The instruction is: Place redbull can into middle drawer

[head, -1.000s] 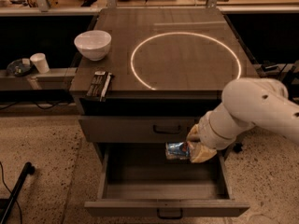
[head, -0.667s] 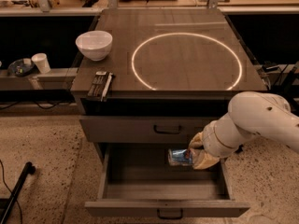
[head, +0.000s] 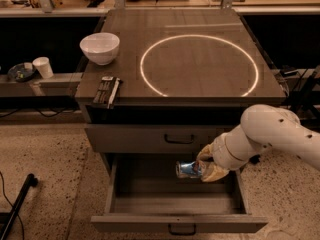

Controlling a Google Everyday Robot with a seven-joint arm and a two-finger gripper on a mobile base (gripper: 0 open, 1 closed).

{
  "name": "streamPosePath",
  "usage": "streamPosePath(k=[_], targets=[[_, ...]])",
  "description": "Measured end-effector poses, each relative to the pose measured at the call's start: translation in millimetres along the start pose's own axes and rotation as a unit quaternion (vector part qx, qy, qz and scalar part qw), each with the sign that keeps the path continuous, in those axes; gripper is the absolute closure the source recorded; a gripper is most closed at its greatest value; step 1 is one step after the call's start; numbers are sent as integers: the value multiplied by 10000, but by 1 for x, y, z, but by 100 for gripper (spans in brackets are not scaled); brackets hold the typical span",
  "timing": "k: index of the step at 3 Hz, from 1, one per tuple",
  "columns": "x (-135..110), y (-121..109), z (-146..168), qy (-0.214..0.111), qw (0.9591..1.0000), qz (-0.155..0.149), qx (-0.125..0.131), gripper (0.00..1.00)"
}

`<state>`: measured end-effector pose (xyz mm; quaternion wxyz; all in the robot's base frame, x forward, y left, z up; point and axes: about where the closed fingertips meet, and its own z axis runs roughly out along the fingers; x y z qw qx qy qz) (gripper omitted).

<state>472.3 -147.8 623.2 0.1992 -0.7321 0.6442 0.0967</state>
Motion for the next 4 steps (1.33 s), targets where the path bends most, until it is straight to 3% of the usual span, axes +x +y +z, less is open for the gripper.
streamPosePath(k=[2,4], targets=[[23,-5,108,-71,9999,-39,-59,100],[42,-6,162,-86,9999,70,42,100]])
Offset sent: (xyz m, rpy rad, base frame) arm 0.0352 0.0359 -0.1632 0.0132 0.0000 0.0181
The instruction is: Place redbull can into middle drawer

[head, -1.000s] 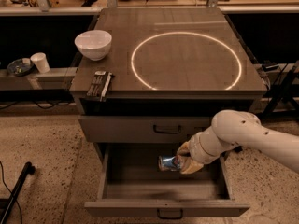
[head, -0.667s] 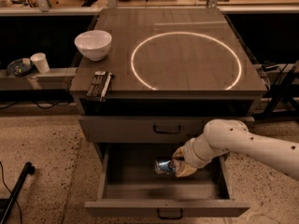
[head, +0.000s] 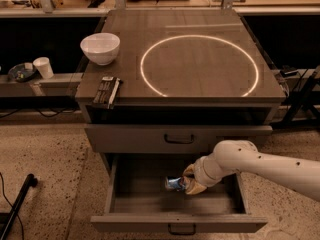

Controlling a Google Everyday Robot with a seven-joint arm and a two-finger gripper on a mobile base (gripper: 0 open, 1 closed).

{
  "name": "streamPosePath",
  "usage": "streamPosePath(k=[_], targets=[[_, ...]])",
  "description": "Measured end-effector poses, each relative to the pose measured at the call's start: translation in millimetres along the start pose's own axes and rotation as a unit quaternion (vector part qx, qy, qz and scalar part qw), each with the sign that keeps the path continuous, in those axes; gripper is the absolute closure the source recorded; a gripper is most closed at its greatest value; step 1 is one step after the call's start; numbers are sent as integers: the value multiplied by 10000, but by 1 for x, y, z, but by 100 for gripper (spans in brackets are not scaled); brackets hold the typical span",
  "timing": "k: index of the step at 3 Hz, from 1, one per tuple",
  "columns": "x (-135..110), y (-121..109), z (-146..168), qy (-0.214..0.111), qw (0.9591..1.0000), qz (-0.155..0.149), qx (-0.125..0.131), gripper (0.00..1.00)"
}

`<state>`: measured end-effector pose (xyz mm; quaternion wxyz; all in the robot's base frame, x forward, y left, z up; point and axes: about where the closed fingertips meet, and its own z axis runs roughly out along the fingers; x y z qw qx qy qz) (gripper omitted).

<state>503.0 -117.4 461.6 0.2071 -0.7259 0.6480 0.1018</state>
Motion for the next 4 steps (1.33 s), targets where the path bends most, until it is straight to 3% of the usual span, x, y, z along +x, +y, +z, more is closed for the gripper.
streamPosePath(k=[2,4], targets=[[28,17,52,-251,9989,372,-110,96],[33,20,59,-379,9976,541,-196,50]])
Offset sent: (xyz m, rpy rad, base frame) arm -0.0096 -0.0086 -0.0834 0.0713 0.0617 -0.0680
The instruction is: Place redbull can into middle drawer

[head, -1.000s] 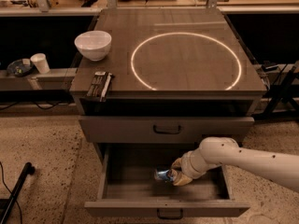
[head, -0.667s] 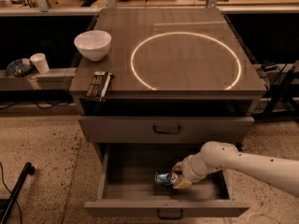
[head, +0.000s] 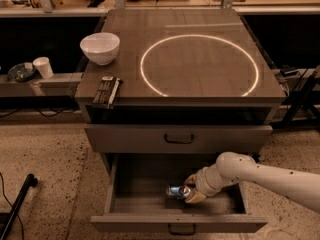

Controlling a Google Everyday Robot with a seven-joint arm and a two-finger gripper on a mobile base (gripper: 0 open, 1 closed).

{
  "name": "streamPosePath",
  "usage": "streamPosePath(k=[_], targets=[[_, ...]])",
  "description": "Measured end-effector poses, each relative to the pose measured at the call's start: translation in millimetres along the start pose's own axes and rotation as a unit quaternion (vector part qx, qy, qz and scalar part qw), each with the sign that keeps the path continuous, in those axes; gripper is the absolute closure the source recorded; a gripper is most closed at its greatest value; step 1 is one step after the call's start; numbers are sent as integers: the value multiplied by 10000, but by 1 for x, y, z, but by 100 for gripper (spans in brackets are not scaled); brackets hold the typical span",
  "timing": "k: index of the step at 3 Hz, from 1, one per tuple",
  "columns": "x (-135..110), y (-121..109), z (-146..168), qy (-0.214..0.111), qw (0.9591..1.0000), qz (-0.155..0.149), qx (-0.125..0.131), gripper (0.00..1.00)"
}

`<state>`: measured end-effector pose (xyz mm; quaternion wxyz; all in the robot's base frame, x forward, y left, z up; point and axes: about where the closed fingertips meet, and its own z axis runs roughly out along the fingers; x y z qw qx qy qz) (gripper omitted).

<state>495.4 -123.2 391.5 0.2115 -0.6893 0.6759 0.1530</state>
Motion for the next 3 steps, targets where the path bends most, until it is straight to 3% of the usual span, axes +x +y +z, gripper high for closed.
streamPosePath(k=[2,3], targets=[[0,0,0,0,10000,0,0,4],[0,0,0,0,10000,0,-1,0]])
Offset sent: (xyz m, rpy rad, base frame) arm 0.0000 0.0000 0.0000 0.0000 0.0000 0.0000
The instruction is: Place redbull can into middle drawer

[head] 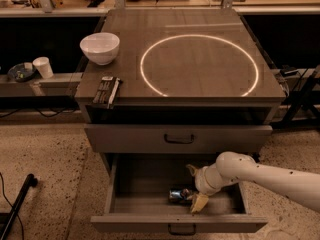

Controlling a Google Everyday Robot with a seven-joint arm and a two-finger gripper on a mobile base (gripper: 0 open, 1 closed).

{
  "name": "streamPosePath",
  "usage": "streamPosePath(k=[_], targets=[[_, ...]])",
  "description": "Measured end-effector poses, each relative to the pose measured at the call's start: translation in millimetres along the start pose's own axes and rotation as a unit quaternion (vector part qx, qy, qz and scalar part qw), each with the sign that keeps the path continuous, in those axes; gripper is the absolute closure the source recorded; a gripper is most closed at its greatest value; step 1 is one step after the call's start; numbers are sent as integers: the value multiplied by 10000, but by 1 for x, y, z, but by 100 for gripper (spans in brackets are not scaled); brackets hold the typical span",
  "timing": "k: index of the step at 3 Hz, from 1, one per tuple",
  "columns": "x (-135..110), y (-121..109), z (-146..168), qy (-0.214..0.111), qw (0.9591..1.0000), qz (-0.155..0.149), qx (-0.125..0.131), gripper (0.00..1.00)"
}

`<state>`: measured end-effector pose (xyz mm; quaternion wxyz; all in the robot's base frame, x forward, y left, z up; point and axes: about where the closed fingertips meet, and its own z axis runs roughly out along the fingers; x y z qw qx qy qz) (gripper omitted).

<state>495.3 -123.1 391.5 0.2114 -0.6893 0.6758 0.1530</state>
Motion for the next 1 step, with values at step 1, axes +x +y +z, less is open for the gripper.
streamPosePath(k=[1], targets=[[0,0,0,0,10000,0,0,0]])
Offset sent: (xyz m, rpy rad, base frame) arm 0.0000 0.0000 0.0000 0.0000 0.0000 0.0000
